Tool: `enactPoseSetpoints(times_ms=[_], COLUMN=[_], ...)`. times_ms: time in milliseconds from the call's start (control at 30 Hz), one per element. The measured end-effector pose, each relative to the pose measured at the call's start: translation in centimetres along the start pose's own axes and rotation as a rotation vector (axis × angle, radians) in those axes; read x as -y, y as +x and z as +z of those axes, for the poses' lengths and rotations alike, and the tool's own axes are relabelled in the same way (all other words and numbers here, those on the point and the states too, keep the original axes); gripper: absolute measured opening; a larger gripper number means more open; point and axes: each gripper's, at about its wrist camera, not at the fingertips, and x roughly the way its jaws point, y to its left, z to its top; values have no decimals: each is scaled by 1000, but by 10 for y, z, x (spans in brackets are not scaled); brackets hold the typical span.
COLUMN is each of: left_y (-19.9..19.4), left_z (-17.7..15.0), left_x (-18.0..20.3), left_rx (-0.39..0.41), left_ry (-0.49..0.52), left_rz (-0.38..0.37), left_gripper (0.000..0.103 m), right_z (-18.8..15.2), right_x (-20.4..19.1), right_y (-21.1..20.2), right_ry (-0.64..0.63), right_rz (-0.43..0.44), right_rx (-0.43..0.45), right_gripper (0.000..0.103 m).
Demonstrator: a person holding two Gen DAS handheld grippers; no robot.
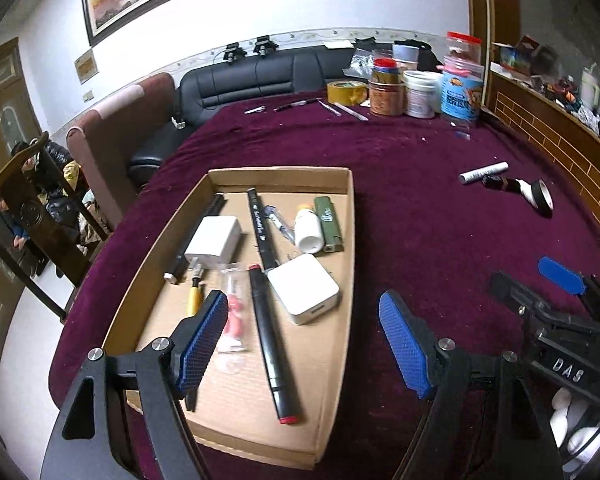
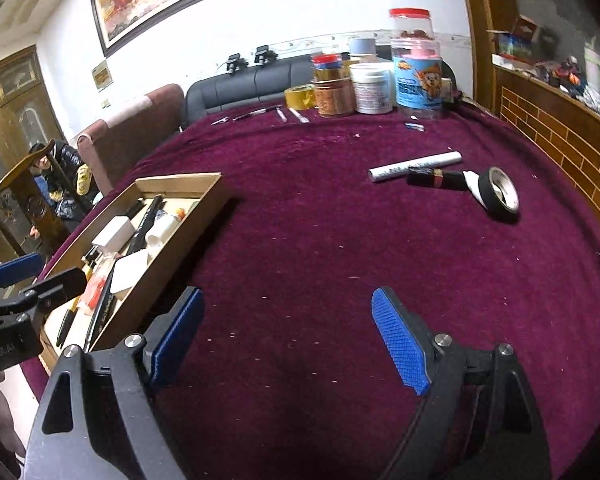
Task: Organize rigid objects
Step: 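Lower the right tool onto the black tape roll and close on it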
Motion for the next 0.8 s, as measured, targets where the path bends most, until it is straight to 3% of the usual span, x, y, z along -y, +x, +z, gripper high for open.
enactPoseSetpoints(times_ms=[233,400,500,633,800], left_y=[1,-1,0,3,7], left_z=[-2,-6,-8,-11,-12], left_x=[16,34,46,49,37], left_rx=[-19,-15,-19,-37,-49], left_ry=[4,14,30,30,-9], left_rz=[-112,-228,-283,-303,-293], left_gripper=[73,73,73,73,73], right_z=[12,38,54,77,100], right_x=[52,118,150,186,196], right_y=[-4,-15,-6,22,65], right_ry=[97,146,158,194,190], right_rz=[-32,-200,-270,-291,-275], right_rx=[-9,6,-32,-84,-148], right_gripper=[86,86,86,86,86])
